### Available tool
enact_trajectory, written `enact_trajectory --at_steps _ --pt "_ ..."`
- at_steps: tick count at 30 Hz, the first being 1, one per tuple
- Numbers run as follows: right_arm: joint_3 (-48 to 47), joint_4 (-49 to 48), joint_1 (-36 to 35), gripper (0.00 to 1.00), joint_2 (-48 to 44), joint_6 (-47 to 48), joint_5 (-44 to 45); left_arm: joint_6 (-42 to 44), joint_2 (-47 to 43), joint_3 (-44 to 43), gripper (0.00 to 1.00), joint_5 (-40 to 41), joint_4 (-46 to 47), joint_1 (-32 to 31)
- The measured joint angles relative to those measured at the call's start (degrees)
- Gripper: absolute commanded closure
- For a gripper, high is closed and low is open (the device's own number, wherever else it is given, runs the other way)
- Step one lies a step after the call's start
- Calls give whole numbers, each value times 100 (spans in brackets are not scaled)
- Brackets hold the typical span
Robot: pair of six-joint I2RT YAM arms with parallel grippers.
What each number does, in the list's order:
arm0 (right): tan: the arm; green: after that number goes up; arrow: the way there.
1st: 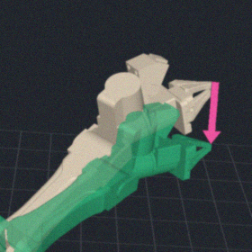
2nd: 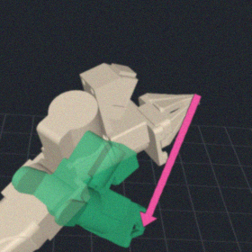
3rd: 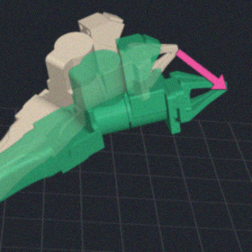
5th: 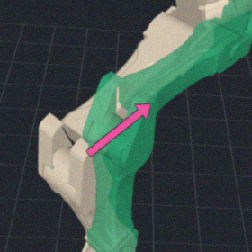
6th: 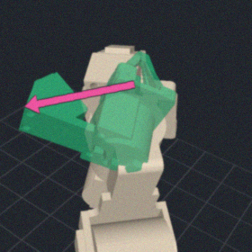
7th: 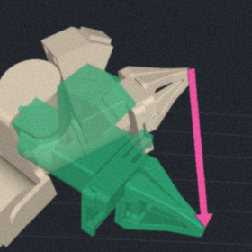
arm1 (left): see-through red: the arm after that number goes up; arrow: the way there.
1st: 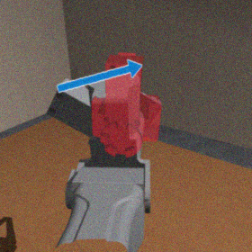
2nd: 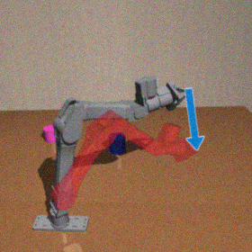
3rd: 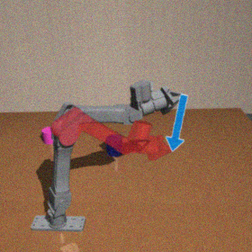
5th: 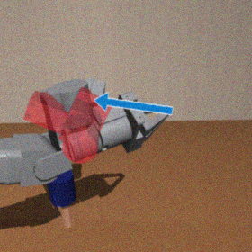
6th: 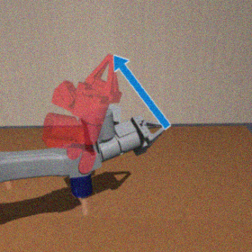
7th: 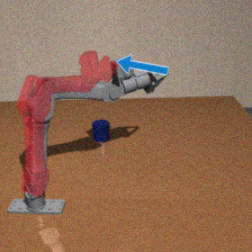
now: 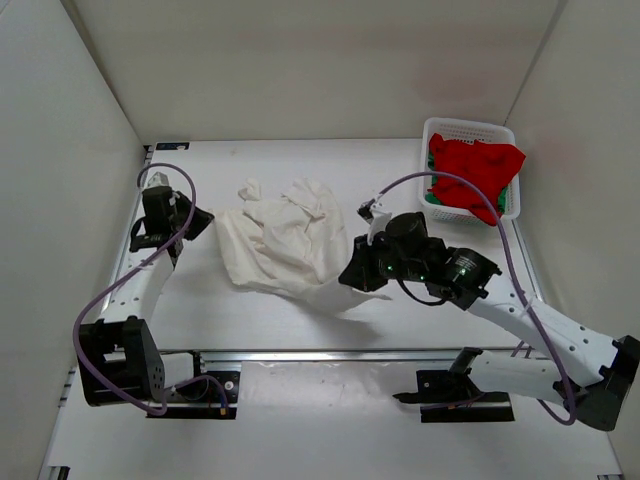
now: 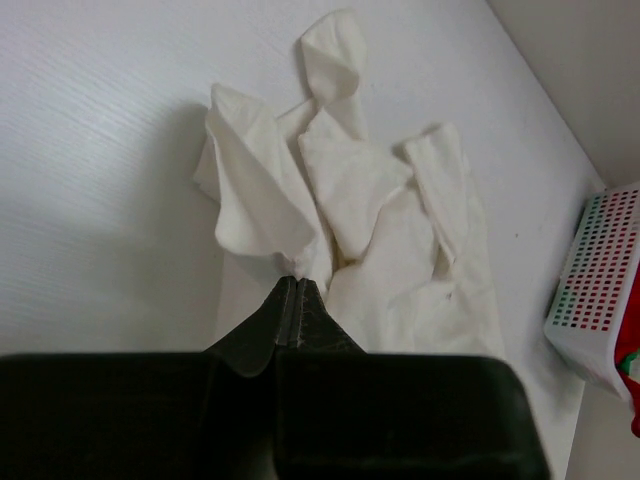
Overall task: Fold and stack the t-shirts
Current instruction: Flatten out the tshirt
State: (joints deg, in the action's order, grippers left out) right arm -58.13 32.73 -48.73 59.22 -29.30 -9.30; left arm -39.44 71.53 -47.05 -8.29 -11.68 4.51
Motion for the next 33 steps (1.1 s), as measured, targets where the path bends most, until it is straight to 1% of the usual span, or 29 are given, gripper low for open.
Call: enact_trajectory --at_steps 2,3,4,5,6,8,10,11,13,16,19,21,23,25,27,28,29,30,32,33 --pt "-468 94 -175 100 107 39 -177 0 0 -155 100 -9 4 31" --pt "-568 2 -83 100 127 85 -339 -2 0 -227 100 -15 13 35" --pt "-562 -79 79 100 125 103 -437 0 0 -262 100 -15 13 35" --pt "-442 -219 507 100 114 146 -754 0 2 -299 100 -15 11 35" --pt "-238 -396 951 100 105 175 -973 7 2 -321 100 -13 9 31" --pt "509 -824 2044 100 111 221 -1346 20 9 -332 100 -9 9 31" --pt "1211 -1012 2802 100 280 234 -1469 26 42 -332 100 -7 7 28" --pt "1576 -1091 3075 100 452 243 -1519 26 66 -332 100 -7 7 22" --pt "2124 -1314 3403 100 896 258 -1600 24 146 -339 100 -9 15 7" --pt "2406 -1788 3770 100 1694 249 -1757 24 306 -341 100 -7 11 -24" --pt "2164 -2299 4061 99 2476 203 -1910 46 376 -341 100 11 -11 -39" --pt "1711 -2481 4192 94 2931 164 -1937 59 382 -341 100 42 -35 -57" --pt "1248 -2634 4253 90 3193 114 -1930 66 382 -341 100 66 -37 -66" --pt "645 -2750 4304 69 3377 74 -1864 68 382 -341 100 96 -42 -72" --pt "63 -2769 4332 59 3442 85 -1788 72 382 -341 100 146 -68 -107" --pt "-234 -2734 4354 56 3438 114 -1751 81 380 -341 100 166 -87 -127" --pt "-426 -2704 4358 55 3403 140 -1705 92 378 -337 100 190 -114 -153" --pt "-516 -2732 4354 52 3316 181 -1604 107 363 -321 100 210 -136 -188" --pt "-251 -2796 4304 54 2885 205 -1362 127 291 -240 100 232 -157 -223" --pt "111 -2833 4238 62 2533 201 -1211 142 223 -157 100 234 -160 -254"
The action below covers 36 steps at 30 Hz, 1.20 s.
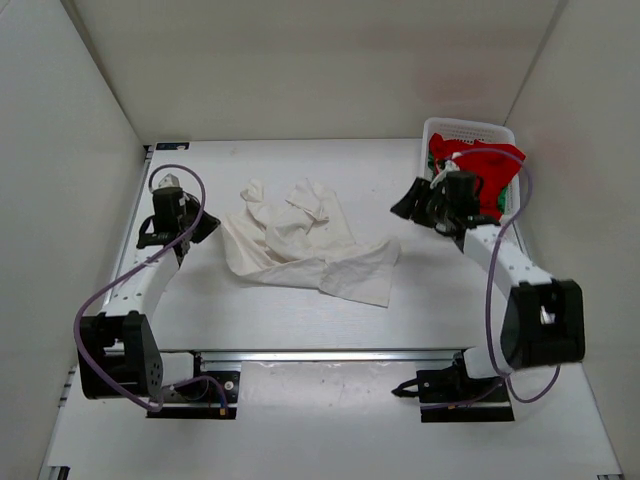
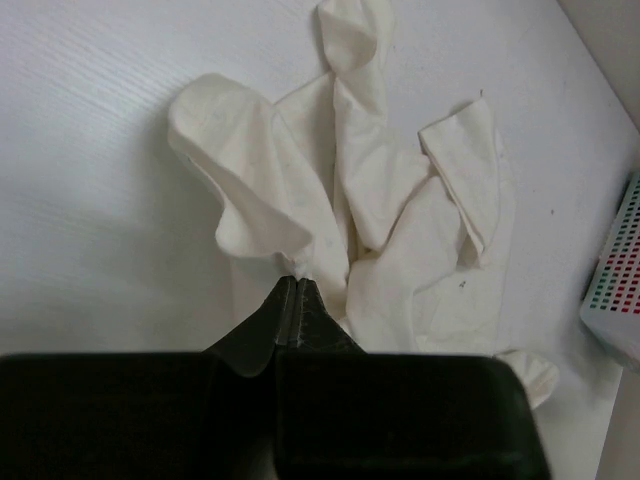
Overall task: Fold and stack the t-shirts
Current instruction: Flatten out the tshirt
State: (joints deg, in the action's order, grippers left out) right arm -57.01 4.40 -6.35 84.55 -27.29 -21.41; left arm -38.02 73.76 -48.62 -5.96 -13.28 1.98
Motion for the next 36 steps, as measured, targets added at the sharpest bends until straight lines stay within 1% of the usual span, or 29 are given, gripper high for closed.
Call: enact_trajectory --at_steps 1,3,5,6,7,10,11,13,16,17,20,28,31,33,35,36 --pt "428 31 -107 70 -400 4 140 11 -87 116 100 0 -17 -33" --pt "1403 127 -542 73 -1217 -55 389 20 -275 400 100 -4 -20 -70" --pt "2063 328 -992 72 -1659 -131 562 31 -476 691 100 -13 -72 -72" --pt "2385 448 -1272 70 -1792 -151 688 44 -605 848 100 -20 -120 -68" --pt "2564 564 -1429 65 -1843 -168 765 52 -691 931 100 -20 -173 -61" --pt "3025 898 -1803 61 -1934 -234 1163 70 -907 1078 100 -7 -260 -63" --pt "3093 997 -1886 60 -1941 -251 1307 74 -951 1078 100 -7 -280 -70" --pt "3130 981 -2015 58 -1941 -271 1493 76 -1019 1078 100 -7 -260 -90" --pt "3163 831 -2199 58 -1939 -334 1722 74 -1102 1143 100 -9 -190 -125" --pt "3167 800 -2271 59 -1934 -369 1812 74 -1117 1182 100 -4 -168 -151" --pt "3134 713 -2514 63 -1834 -420 2127 70 -1117 1285 100 -13 -166 -251" --pt "2682 951 -3069 63 -1287 -409 2977 68 -1117 1303 100 -55 -107 -302" --pt "2544 1104 -3189 68 -1139 -400 3191 70 -1113 1303 100 -52 -76 -339" --pt "2465 1180 -3244 79 -1036 -393 3307 68 -1106 1303 100 -52 -48 -358" --pt "2396 1237 -3272 87 -927 -389 3416 66 -1102 1303 100 -52 -20 -361" --pt "2374 1239 -3300 95 -892 -398 3449 61 -1102 1303 100 -52 -11 -361"
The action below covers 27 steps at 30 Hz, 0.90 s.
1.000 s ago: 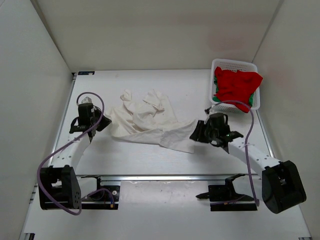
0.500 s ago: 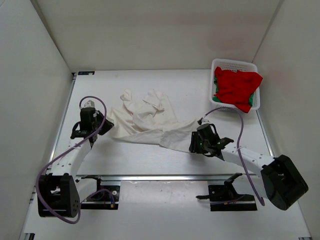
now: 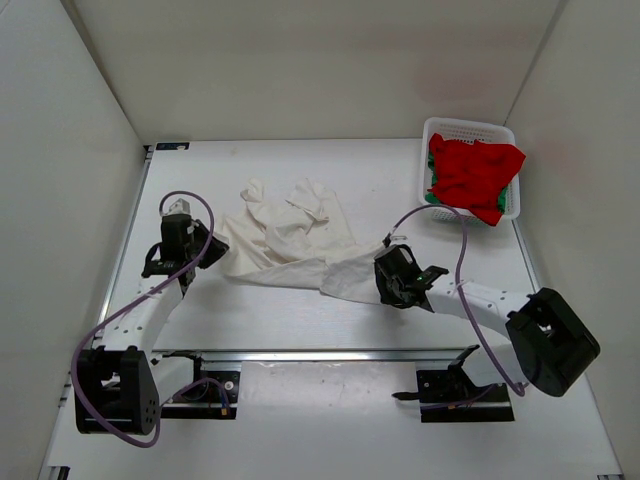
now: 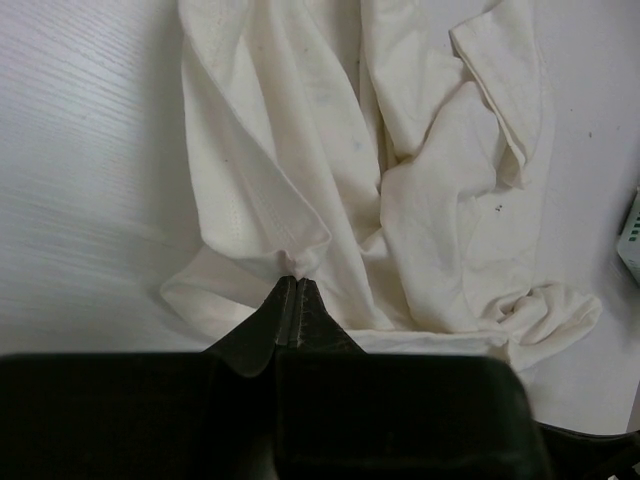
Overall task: Fold and stack the t-shirts
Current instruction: Flatten out the tshirt
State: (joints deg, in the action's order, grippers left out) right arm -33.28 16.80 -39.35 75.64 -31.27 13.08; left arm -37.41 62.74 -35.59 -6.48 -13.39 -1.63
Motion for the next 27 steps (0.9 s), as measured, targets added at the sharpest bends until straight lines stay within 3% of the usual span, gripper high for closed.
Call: enact_trajectory --at_steps 2,7,12,14,20,23,27 --pt "-42 15 2 100 39 -22 31 -9 0 0 100 -2 9 0" --pt "-61 409 87 100 -219 4 -17 81 26 -105 100 210 -140 -264" --pt "-863 1528 372 100 -1285 258 -50 461 522 -1762 100 706 -737 -1462" --pt "-1707 1906 494 100 -1674 389 -50 503 439 -2321 100 514 -732 -1394" --pt "-5060 2623 385 100 -1858 881 387 605 44 -3932 100 420 -1475 -142" --pt "-6704 2990 -387 100 -1547 1091 942 706 15 -5147 100 562 -1899 -234" --pt "-8636 3217 -1998 100 -774 1685 2079 914 -151 -6461 100 988 -2153 -398"
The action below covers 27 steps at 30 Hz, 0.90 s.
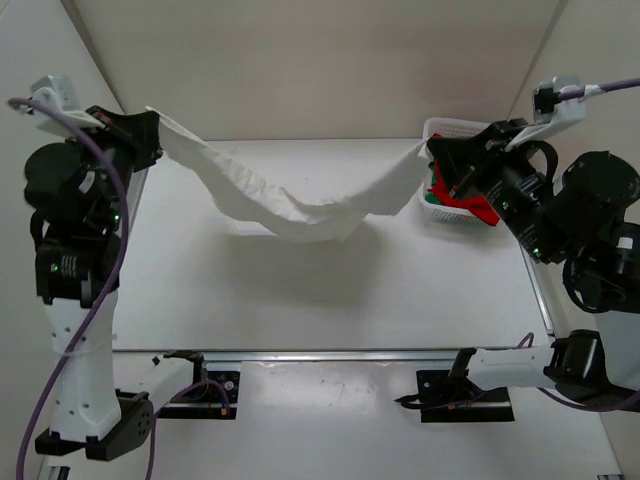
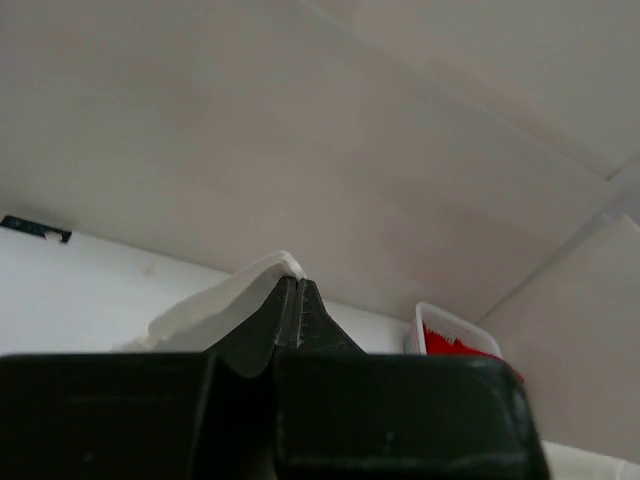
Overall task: Fold and stack the t-shirts
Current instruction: Flatten out the tshirt
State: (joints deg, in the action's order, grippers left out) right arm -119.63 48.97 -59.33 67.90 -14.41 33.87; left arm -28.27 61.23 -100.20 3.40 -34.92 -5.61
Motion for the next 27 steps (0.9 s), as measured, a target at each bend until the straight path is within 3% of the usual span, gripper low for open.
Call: enact_trajectory --at_steps 2,7,10,14,19,23,27 --pt "-326 -175 212 100 267 304 103 94 -179 -83 100 234 15 -66" --pt "522 -664 3145 100 973 442 -1672 151 -72 726 100 186 229 260" --pt "573 -636 3926 100 1991 498 -2535 129 817 1316 100 85 284 428" --pt "-721 -579 4389 100 4236 566 -3344 48 2782 1290 100 -127 192 662" --pt "-1648 -693 4830 100 5648 345 -4022 -96 4527 -33 100 -278 -326 870" --pt "-1930 -1279 5104 100 5495 61 -4168 -302 4765 -1620 100 -398 -339 994" --pt "-1996 -2079 5307 100 4725 -101 -4170 -542 4476 -2785 100 -651 -39 1325"
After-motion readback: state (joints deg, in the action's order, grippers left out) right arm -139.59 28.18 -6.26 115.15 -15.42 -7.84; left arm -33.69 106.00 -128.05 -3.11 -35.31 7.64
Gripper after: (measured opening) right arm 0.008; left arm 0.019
